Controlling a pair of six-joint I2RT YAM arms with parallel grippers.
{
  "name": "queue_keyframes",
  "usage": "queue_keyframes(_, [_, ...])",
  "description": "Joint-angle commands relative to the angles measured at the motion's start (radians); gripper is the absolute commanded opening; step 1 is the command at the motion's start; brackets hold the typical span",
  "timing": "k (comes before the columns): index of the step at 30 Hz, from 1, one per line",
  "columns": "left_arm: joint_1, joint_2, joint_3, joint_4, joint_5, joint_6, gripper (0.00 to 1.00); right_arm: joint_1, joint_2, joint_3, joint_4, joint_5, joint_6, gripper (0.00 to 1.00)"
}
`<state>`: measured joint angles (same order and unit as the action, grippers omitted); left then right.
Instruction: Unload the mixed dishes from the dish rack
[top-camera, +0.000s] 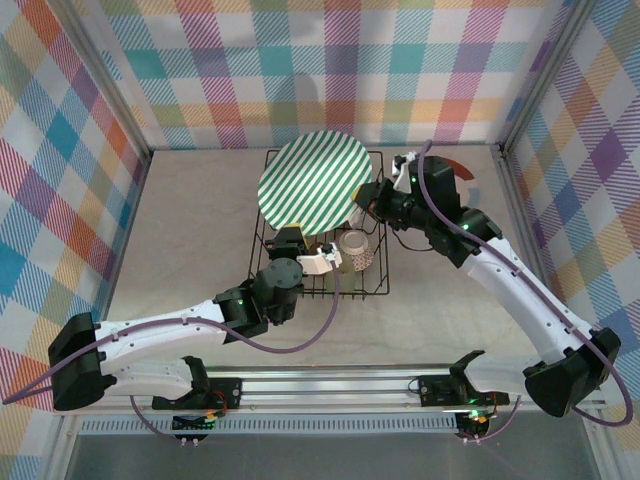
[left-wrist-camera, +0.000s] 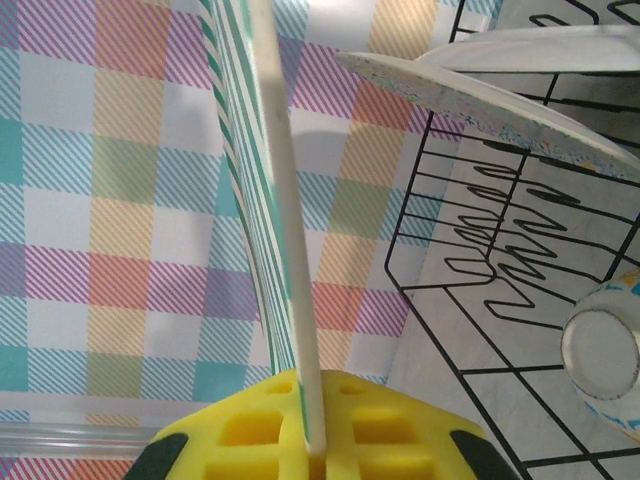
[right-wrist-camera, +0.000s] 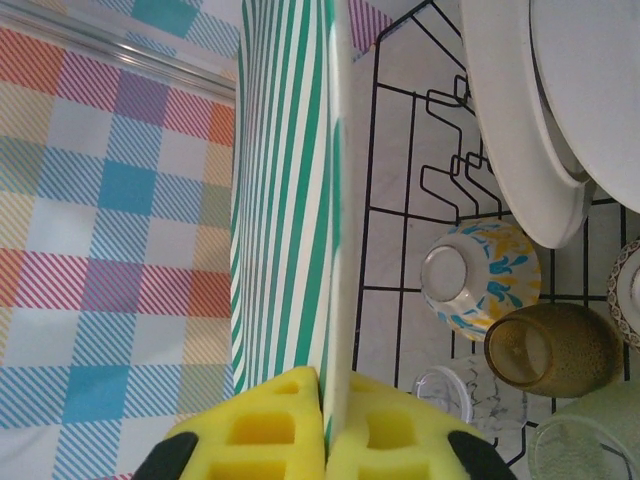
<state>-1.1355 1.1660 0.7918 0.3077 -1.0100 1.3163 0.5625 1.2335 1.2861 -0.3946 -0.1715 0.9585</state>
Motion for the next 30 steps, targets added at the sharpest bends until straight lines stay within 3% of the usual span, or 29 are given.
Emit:
queue_keyframes(1, [-0.01, -0.019, 0.0, 0.092, -0.019, -0.001, 0.21, -0.022, -0.027, -0.038, -0.003, 0.008, -0.04, 0.0])
queue_keyframes(2, [-0.01, -0.023, -0.003, 0.093, -0.015, -0.005, 0.33, -0.026, -0.032, -0.046, 0.002, 0.004, -0.039, 0.0])
queue_keyframes(5, [-0.01, -0.036, -0.013, 0.094, -0.004, -0.02, 0.86, -0.038, -0.047, -0.055, 0.004, -0.001, -0.041, 0.0])
queue_keyframes(6, [-0.011, -0.045, -0.016, 0.094, 0.0, -0.025, 0.99, -0.042, -0.053, -0.056, 0.005, -0.002, -0.046, 0.0])
queue_keyframes(13, [-0.02, -0.134, 0.011, -0.068, 0.085, -0.192, 1.0, -0.092, -0.09, -0.045, -0.013, -0.025, -0.067, 0.0])
queue_keyframes(21, [-0.02, -0.279, 0.131, -0.333, 0.235, -0.516, 1.0, -0.21, -0.168, -0.01, -0.048, -0.098, -0.091, 0.0])
queue_keyframes(30, [-0.016, -0.27, 0.368, -0.668, 0.391, -0.875, 1.0, -0.39, -0.208, 0.106, -0.127, -0.171, -0.122, 0.0])
